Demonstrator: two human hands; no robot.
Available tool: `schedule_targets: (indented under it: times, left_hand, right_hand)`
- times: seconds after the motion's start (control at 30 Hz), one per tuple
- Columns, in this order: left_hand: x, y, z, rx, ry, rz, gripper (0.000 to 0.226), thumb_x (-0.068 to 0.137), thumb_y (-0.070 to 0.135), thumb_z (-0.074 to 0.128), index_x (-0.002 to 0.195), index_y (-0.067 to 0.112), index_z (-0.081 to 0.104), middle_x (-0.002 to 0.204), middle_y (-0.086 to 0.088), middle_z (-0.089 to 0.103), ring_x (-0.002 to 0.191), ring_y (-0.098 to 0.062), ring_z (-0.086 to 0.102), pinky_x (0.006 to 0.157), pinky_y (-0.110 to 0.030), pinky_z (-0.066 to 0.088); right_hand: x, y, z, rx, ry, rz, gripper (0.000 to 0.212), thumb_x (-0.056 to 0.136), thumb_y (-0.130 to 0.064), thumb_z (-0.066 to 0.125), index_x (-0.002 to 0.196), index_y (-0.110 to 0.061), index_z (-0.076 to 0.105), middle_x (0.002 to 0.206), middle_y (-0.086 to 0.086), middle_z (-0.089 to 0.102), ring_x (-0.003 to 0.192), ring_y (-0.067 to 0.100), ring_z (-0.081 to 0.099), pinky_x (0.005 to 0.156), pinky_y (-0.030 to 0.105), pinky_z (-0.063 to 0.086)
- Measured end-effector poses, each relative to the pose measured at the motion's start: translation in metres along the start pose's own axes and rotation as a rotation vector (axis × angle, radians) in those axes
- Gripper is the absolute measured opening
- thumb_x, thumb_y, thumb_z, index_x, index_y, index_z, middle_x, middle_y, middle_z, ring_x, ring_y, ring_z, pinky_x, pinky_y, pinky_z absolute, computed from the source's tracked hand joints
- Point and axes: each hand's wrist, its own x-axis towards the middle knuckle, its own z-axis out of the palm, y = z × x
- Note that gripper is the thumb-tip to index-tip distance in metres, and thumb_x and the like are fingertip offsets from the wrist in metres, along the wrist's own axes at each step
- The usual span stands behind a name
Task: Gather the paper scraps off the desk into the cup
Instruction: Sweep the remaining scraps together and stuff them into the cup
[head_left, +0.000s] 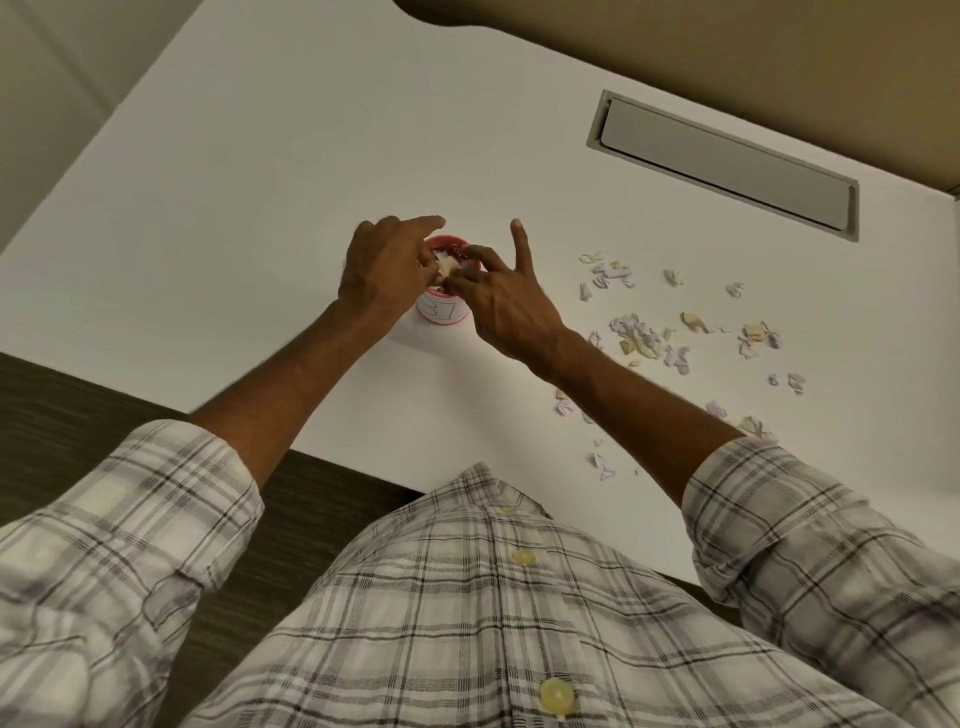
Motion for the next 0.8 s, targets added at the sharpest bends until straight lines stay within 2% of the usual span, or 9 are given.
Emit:
schedule_targets:
  times: [0.1, 0.23, 0.37, 0.43, 0.57, 0.7, 0.8]
  left_hand:
    - [0.005, 0.011, -0.003, 0.099, -0.055, 0.002, 0.064, 0.087, 0.035, 0.066, 0.144, 0.018, 0.044, 0.12, -0.009, 0.068, 0.114, -0.029, 0.061, 0.099, -0.038, 0.041]
    - [0.012, 0.026, -0.003, 0.291, -0.148, -0.013, 0.058, 0.089, 0.037, 0.062, 0.138, 0.011, 0.046, 0.121, -0.013, 0.065, 0.112, -0.032, 0.061, 0.094, -0.04, 0.042]
    - [0.012, 0.036, -0.002, 0.374, -0.215, -0.048, 0.051, 0.087, 0.036, 0.064, 0.129, 0.01, 0.049, 0.114, -0.013, 0.066, 0.105, -0.033, 0.063, 0.09, -0.04, 0.042]
    - [0.014, 0.04, -0.001, 0.414, -0.253, -0.063, 0.061, 0.086, 0.036, 0.067, 0.135, 0.009, 0.044, 0.114, -0.012, 0.065, 0.105, -0.032, 0.063, 0.089, -0.04, 0.042]
    - [0.016, 0.044, 0.002, 0.441, -0.306, -0.066, 0.093, 0.082, 0.043, 0.069, 0.152, 0.008, 0.018, 0.12, -0.014, 0.062, 0.109, -0.032, 0.061, 0.092, -0.039, 0.042]
    - [0.017, 0.042, -0.002, 0.406, -0.315, -0.064, 0.088, 0.087, 0.041, 0.065, 0.153, 0.011, 0.017, 0.128, -0.016, 0.059, 0.116, -0.034, 0.058, 0.096, -0.042, 0.042]
    - [0.015, 0.032, -0.017, 0.28, -0.216, -0.04, 0.069, 0.088, 0.032, 0.063, 0.149, 0.019, 0.032, 0.126, -0.012, 0.062, 0.116, -0.032, 0.059, 0.093, -0.042, 0.046]
  right_hand:
    - [0.005, 0.0, -0.004, -0.013, -0.045, -0.027, 0.051, 0.092, -0.001, 0.052, 0.138, -0.021, 0.06, 0.127, 0.013, 0.07, 0.142, 0.034, 0.046, 0.117, 0.07, -0.007]
    - [0.014, -0.002, -0.01, 0.032, -0.054, -0.026, 0.04, 0.091, 0.002, 0.059, 0.126, -0.014, 0.07, 0.122, 0.016, 0.072, 0.137, 0.034, 0.052, 0.117, 0.073, 0.0]
    - [0.024, -0.004, -0.019, 0.04, -0.255, 0.003, 0.042, 0.098, -0.003, 0.054, 0.138, -0.015, 0.062, 0.141, 0.013, 0.062, 0.144, 0.029, 0.044, 0.12, 0.073, -0.002]
    - [0.027, -0.003, -0.02, 0.024, -0.323, 0.001, 0.044, 0.098, -0.006, 0.055, 0.14, -0.018, 0.06, 0.146, 0.009, 0.058, 0.147, 0.024, 0.041, 0.12, 0.072, 0.001]
    - [0.032, -0.003, -0.02, 0.014, -0.406, 0.006, 0.051, 0.096, -0.007, 0.055, 0.146, -0.02, 0.054, 0.145, 0.007, 0.058, 0.146, 0.022, 0.04, 0.12, 0.072, 0.0]
    - [0.03, -0.002, -0.023, 0.002, -0.396, -0.023, 0.06, 0.095, -0.003, 0.054, 0.151, -0.022, 0.046, 0.145, 0.004, 0.059, 0.149, 0.023, 0.036, 0.12, 0.072, -0.002]
    - [0.025, 0.005, -0.024, 0.013, -0.275, -0.049, 0.057, 0.09, 0.001, 0.058, 0.143, -0.022, 0.056, 0.138, 0.005, 0.065, 0.143, 0.026, 0.046, 0.123, 0.064, 0.001]
